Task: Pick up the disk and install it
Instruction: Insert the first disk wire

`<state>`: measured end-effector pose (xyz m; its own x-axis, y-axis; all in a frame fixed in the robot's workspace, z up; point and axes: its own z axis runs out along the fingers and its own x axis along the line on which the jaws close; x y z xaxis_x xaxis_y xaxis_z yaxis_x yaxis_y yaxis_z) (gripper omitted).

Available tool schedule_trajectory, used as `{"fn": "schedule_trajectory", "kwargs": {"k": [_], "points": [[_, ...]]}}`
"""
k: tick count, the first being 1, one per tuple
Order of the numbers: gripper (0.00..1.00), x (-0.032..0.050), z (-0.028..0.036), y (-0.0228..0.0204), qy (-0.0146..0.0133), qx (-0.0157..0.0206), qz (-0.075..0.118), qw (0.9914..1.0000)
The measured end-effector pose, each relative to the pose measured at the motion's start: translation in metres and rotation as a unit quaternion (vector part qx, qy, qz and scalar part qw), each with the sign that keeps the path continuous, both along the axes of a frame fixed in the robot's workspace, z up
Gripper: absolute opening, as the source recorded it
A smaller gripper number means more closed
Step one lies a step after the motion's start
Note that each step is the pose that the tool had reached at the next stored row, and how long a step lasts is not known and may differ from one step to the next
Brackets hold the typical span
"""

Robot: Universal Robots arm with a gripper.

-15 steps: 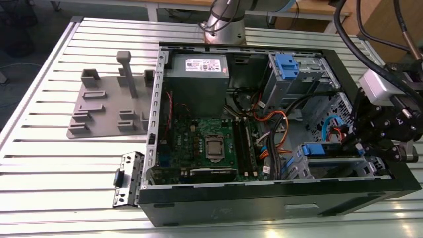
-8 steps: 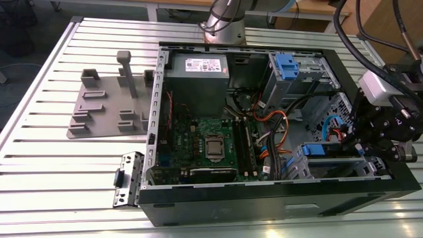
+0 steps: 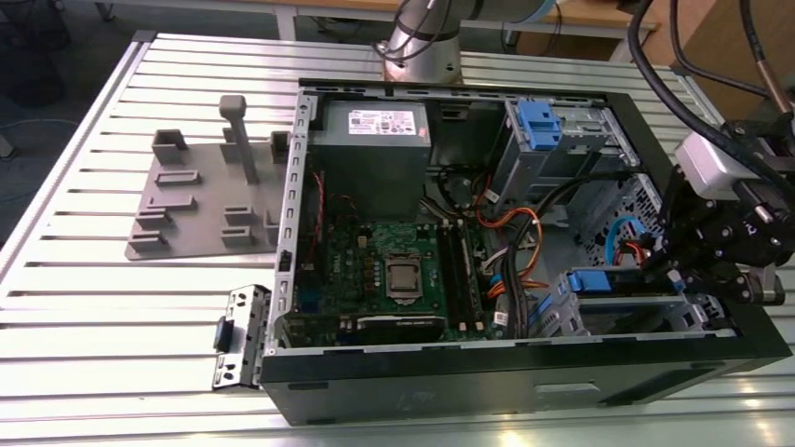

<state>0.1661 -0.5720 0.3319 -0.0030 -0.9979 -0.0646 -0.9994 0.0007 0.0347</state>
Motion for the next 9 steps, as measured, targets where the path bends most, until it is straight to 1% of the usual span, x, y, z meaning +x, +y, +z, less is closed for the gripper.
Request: {"fn": "schedule_trajectory", "kwargs": {"k": [1,4,9], "points": [[0.18,0.0,0.0036,0.0,0.0,-0.0009,0.0,1.0],[0.18,0.0,0.0087,0.0001,0.0,-0.0011,0.0,1.0],[0.18,0.0,0.0089,0.0001,0.0,-0.0011,0.0,1.0]]}}
